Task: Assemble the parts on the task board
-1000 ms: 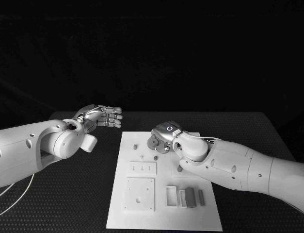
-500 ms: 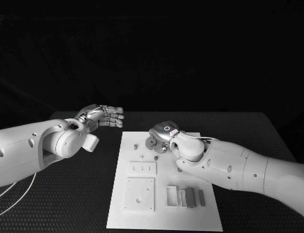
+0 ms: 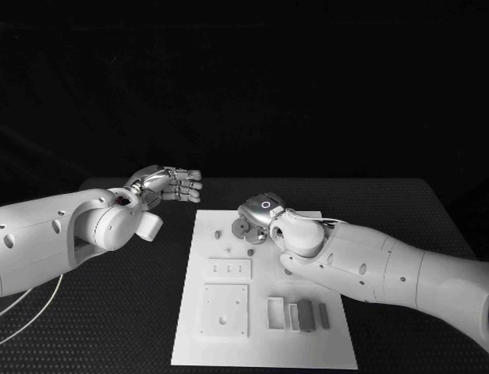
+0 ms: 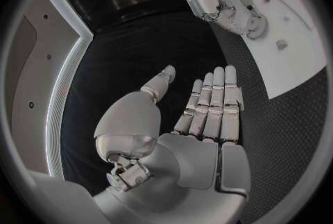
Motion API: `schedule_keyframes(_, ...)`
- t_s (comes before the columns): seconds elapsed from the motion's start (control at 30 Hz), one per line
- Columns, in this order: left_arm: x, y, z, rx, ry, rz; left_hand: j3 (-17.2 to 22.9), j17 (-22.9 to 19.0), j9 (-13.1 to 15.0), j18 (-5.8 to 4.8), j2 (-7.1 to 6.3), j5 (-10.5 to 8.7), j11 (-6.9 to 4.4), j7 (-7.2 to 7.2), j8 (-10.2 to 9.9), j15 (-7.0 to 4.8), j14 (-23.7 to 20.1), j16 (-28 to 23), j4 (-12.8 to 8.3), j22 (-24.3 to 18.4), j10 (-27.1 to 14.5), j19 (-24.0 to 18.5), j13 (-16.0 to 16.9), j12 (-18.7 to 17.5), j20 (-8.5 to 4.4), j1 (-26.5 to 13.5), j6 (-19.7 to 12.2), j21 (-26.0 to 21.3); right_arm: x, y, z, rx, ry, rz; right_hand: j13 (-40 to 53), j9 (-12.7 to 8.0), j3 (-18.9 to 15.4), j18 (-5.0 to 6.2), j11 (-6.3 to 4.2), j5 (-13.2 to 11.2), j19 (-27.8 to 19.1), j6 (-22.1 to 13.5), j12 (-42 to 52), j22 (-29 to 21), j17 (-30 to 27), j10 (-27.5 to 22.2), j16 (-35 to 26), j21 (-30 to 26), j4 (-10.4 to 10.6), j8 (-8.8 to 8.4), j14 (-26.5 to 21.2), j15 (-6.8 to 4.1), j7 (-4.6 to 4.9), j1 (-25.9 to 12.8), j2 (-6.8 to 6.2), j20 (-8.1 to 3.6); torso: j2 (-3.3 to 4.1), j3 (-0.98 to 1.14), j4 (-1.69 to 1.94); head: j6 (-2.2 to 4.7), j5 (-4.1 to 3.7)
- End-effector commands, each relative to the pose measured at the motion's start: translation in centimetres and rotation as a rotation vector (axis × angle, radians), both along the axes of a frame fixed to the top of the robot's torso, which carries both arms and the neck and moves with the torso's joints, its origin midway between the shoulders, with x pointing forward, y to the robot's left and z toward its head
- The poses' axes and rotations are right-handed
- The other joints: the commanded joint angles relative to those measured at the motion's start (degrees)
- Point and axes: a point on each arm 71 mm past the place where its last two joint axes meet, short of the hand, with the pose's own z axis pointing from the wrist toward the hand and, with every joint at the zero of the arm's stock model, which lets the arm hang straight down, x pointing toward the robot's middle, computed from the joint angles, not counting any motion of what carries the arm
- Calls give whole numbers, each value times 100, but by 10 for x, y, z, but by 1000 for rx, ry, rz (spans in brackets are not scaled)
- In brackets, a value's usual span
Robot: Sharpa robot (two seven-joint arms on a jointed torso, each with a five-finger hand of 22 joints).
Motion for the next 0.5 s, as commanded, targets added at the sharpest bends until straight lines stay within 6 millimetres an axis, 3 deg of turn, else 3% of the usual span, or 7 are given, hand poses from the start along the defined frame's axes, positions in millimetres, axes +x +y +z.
schedule_keyframes(0.03,0,-3,2,-7,-10,-19,-20,7,-7,102,-7,-27,38,298,-21,-16,43,-26,3,-5,-7,46,-9,-31,13,53,15,-20,2,-1,-2,-25,1,-3,-7,0,7,304,22,18,8,119,-37,36,-8,-31,-30,-31,31,-19,11,17,128,-1,-78,-23,-5,2,3,-7,-4)
schedule_keyframes(0.5,0,-3,2,-7,-10,-20,-22,13,-8,102,-6,-27,39,297,-24,-16,45,-32,3,-4,-6,46,-11,-34,13,52,14,-22,3,4,-6,-24,19,-5,-91,-26,26,304,53,18,-6,26,-107,35,-87,-113,-49,-60,37,-79,-41,45,161,15,-163,-16,-4,3,3,-30,12)
